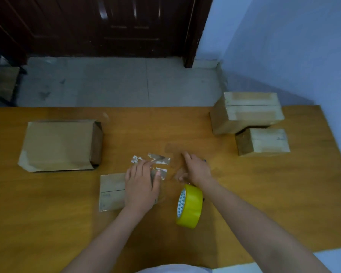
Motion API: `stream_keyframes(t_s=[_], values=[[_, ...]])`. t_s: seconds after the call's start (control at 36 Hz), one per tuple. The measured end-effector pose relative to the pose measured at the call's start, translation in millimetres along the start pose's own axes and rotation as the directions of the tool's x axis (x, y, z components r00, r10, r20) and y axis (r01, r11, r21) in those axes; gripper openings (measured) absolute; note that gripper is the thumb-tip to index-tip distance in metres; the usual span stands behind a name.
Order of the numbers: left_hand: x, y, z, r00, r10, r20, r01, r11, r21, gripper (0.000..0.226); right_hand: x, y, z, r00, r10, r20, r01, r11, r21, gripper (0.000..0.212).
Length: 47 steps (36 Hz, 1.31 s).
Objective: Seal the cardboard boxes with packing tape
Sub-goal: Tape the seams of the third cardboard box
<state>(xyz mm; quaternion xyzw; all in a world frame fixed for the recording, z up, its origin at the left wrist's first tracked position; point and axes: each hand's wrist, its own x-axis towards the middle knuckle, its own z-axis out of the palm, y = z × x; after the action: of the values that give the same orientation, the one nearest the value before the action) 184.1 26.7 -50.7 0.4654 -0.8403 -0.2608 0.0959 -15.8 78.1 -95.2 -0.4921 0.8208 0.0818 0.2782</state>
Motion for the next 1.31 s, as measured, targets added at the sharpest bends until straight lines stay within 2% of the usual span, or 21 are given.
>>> stream_keyframes(t_s=[0.08,0.17,0.25,0.36,0.58,0.69,0.81,0.86,0.94,1.0,1.08,1.19,1.25,1.31], values=[[0,2,-2,1.000,-0.014,-0.006,0.014,0.998,-0.056,0.049,-1,-2,-5,1.000,0.006,-0.024,-0.003,0.995,0.099,0.071],[1,1,-5,0.999,-0.045,-0.010,0.043,0.989,-0.144,0.048,-7,-7,-17,0.989,0.027,-0.146,0.010,0.970,0.242,0.041],[3,0,-9,0.997,-0.076,-0.025,0.068,0.969,-0.239,0.036,-31,-23,-35,0.958,-0.003,-0.287,0.134,0.888,0.440,0.015],[7,3,-14,0.991,-0.127,-0.040,0.109,0.948,-0.299,0.028,-71,-55,-40,0.960,-0.152,-0.233,0.252,0.829,0.499,0.015],[7,-1,-10,0.993,-0.113,-0.031,0.100,0.957,-0.272,0.027,-94,-85,-16,0.967,-0.151,-0.204,0.217,0.907,0.361,0.026],[6,-2,-11,0.993,-0.111,-0.033,0.097,0.954,-0.285,0.026,-91,-94,-12,0.982,-0.142,-0.127,0.179,0.916,0.358,0.036],[6,-2,-17,0.995,-0.100,-0.014,0.090,0.940,-0.328,0.028,-87,-94,-18,0.983,-0.165,-0.085,0.183,0.945,0.271,0.039],[6,-2,-22,0.995,-0.099,0.012,0.097,0.934,-0.343,0.029,-83,-91,-23,0.987,-0.116,-0.110,0.140,0.961,0.239,0.033],[7,-3,-31,0.996,-0.055,0.069,0.076,0.939,-0.336,0.031,-73,-88,-30,0.971,-0.063,-0.233,0.107,0.977,0.184,0.031],[9,-5,-40,0.992,-0.033,0.118,0.063,0.962,-0.266,0.034,-67,-89,-34,0.961,-0.110,-0.253,0.137,0.986,0.092,0.039],[11,-13,-58,0.994,-0.009,0.108,0.022,0.993,-0.117,0.041,-55,-95,-41,0.969,-0.176,-0.175,0.177,0.984,-0.009,0.049],[5,-29,-87,0.990,0.022,0.137,-0.036,0.994,0.101,0.045,-43,-101,-49,0.963,-0.251,-0.092,0.241,0.964,-0.108,0.049],[-2,-40,-97,0.965,0.041,0.260,-0.097,0.974,0.205,0.060,-38,-104,-53,0.955,-0.290,-0.056,0.276,0.943,-0.187,0.041],[-9,-53,-98,0.888,0.063,0.455,-0.212,0.935,0.284,0.091,-34,-107,-55,0.953,-0.301,-0.026,0.284,0.923,-0.260,0.032]])
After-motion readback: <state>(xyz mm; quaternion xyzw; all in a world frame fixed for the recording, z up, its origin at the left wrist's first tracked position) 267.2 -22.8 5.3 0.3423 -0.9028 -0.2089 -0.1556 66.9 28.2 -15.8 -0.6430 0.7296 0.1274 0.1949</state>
